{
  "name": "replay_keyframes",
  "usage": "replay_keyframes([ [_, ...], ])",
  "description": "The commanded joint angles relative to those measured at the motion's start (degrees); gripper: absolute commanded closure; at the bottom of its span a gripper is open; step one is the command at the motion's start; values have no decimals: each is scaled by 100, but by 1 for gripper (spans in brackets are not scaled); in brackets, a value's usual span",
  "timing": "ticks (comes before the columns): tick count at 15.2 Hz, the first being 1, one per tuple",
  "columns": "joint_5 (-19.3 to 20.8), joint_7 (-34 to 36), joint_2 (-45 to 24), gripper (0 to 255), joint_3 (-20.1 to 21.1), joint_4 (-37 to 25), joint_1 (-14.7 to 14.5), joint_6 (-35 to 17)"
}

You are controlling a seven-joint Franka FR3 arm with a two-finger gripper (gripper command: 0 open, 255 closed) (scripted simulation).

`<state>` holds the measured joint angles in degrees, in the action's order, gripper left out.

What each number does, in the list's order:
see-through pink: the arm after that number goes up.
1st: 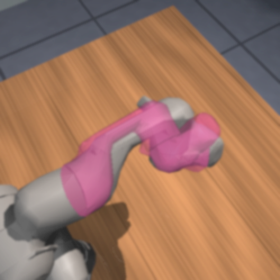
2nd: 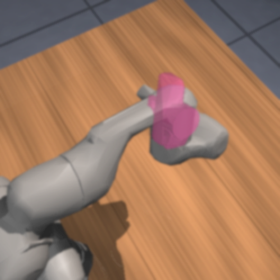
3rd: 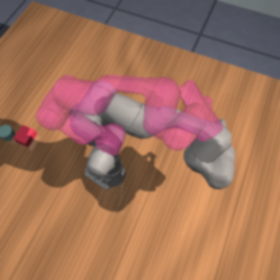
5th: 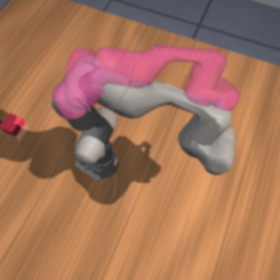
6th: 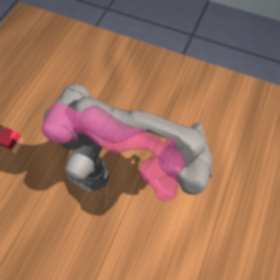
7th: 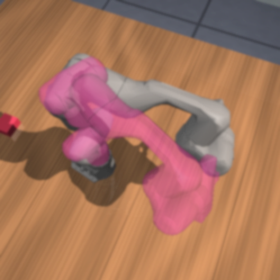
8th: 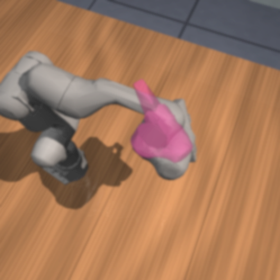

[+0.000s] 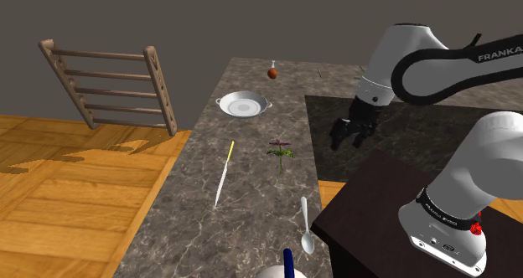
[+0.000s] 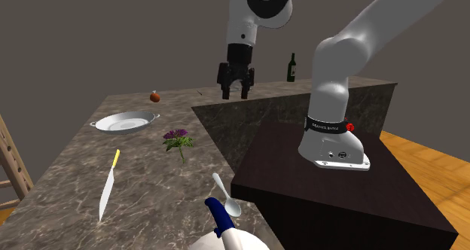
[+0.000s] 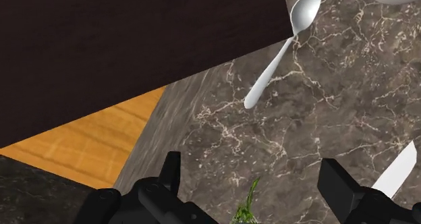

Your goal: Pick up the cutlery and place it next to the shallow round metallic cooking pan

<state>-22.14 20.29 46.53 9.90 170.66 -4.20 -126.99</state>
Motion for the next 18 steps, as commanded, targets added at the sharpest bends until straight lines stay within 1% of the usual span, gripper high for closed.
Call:
replay_keyframes([
  [1, -367, 157, -413, 0, 189, 176, -218, -646],
  [4, -973, 249, -1128, 0, 385, 364, -578, -1602],
  [7, -948, 191, -1099, 0, 345, 358, -544, -1607],
  [8, -2111, 50, -2466, 0, 421, 347, -1320, -3016],
  [9, -2513, -117, -2854, 0, 333, 278, -1606, -3367],
  [10, -3040, -395, -3252, 0, 249, 171, -1901, -3685],
  [11, -3693, -794, -3657, 0, 140, 18, -2222, -3961],
  [12, -4475, -1325, -4059, 0, 72, -184, -2494, -4175],
  [13, -5320, -1945, -4453, 0, 41, -427, -2699, -4331],
  [14, -6161, -2601, -4833, 0, 93, -695, -2779, -4441],
  [15, -6958, -3259, -5198, 0, 166, -974, -2794, -4526],
  [16, -7570, -3788, -5483, 0, 242, -1205, -2764, -4584],
  [18, -8098, -4349, -5769, 0, 222, -1425, -2777, -4623],
])
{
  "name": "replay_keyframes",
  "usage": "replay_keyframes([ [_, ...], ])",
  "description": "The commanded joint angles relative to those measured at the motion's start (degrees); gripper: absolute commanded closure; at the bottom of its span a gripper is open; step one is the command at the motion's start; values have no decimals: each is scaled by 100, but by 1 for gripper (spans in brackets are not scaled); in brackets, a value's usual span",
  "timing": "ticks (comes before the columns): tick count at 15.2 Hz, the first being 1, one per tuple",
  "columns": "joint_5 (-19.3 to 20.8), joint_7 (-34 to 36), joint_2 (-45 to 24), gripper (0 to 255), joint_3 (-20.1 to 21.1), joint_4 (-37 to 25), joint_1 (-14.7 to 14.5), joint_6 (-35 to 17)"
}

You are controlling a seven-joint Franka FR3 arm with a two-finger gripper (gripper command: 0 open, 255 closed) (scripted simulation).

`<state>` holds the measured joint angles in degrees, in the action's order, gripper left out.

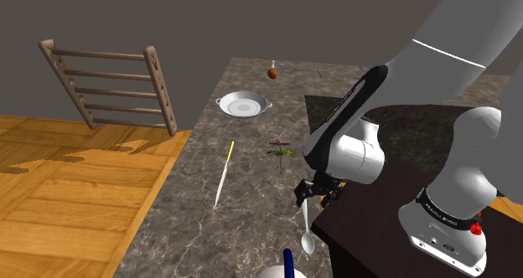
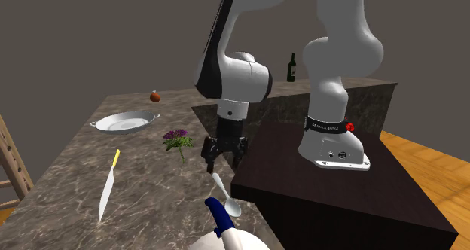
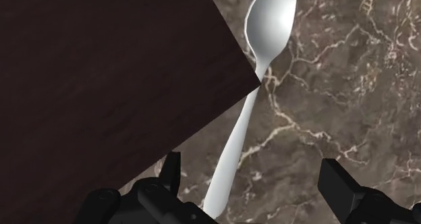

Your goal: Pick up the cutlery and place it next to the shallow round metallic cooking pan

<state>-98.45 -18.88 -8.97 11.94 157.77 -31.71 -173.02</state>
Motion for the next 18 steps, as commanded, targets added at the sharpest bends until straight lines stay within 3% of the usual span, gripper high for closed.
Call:
replay_keyframes([
  [1, -718, -701, -356, 0, -18, -244, -54, -31],
  [6, -1711, -1769, -941, 0, -286, -701, -277, -3],
  [13, -1722, -1789, -944, 0, -242, -706, -230, -16],
  [14, -1655, -1714, -942, 255, -211, -715, -210, -31],
  [16, -1758, -1825, -955, 255, -257, -713, -245, -9],
  [18, -1511, -1607, -986, 255, -169, -761, -138, -43],
])
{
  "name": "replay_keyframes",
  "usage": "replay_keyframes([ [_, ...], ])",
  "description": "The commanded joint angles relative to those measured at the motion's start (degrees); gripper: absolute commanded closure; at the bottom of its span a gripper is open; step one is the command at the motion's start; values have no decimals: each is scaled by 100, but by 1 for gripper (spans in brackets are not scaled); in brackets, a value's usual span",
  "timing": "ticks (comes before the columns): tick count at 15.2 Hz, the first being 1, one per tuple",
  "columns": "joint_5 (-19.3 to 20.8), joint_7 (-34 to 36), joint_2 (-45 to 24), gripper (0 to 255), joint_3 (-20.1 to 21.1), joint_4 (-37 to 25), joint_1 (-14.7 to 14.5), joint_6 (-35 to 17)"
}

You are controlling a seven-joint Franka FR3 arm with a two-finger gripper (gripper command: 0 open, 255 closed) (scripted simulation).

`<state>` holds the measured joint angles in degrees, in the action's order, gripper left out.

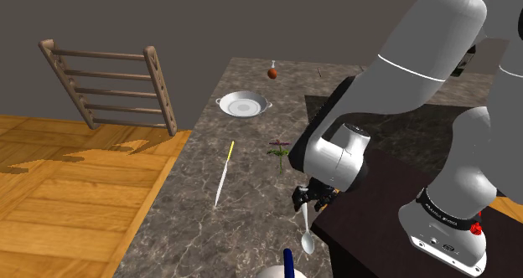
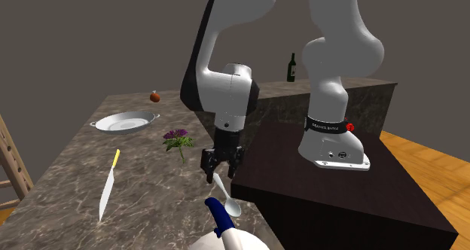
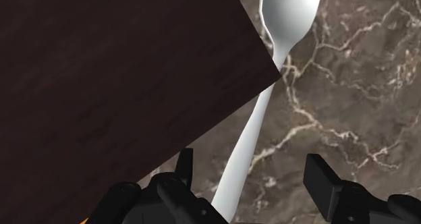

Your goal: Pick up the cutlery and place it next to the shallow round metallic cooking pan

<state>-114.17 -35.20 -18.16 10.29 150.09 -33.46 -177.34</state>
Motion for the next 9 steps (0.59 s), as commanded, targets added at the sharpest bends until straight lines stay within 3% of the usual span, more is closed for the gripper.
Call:
replay_keyframes([
  [1, 48, 41, -66, 255, 13, 2, 21, 374],
  [2, 339, 278, -21, 255, 108, 38, 164, 358],
  [3, 315, 250, 21, 255, 98, 85, 165, 371],
  [5, -165, -185, -31, 255, -19, 56, 8, 399],
  [9, 775, 863, 438, 255, 519, 394, 441, 282],
])
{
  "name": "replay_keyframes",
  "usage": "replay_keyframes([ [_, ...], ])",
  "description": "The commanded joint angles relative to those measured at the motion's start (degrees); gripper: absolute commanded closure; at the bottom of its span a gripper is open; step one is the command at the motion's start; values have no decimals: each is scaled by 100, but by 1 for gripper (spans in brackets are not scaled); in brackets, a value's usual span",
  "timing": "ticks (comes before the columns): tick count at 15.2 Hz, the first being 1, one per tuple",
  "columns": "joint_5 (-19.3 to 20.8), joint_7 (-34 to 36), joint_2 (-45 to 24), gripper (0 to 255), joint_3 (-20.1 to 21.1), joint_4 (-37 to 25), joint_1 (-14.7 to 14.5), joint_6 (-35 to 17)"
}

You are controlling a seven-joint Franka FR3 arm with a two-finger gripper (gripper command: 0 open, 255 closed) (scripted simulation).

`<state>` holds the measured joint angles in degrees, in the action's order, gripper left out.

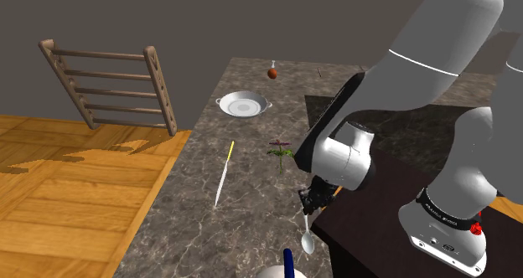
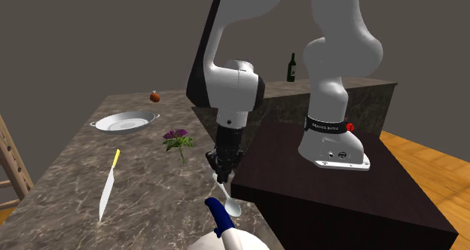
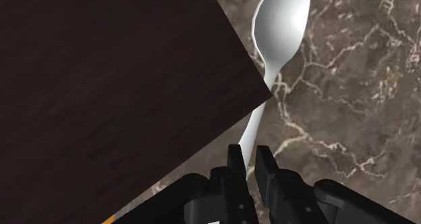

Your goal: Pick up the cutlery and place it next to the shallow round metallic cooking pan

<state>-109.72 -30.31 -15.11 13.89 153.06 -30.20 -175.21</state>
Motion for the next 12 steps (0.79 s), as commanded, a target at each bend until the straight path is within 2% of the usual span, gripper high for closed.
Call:
replay_keyframes([
  [1, 616, 697, 263, 255, 236, 197, 166, 72],
  [3, 1219, 1373, 535, 255, 347, 401, 232, 102],
  [4, 860, 986, 395, 255, 284, 294, 175, 73],
  [5, 860, 986, 395, 0, 282, 294, 173, 73],
  [6, 3279, 3914, 491, 0, 364, 578, 372, -48],
  [7, 6119, 6947, 649, 0, -82, 842, 387, 134],
  [8, 6120, 6993, 660, 0, -407, 827, 65, 190],
  [9, 5685, 6642, 522, 0, -678, 729, -290, 167],
  [10, 5350, 6361, 384, 0, -726, 639, -398, 124],
  [12, 4905, 5953, 108, 0, -428, 484, -170, -27],
])
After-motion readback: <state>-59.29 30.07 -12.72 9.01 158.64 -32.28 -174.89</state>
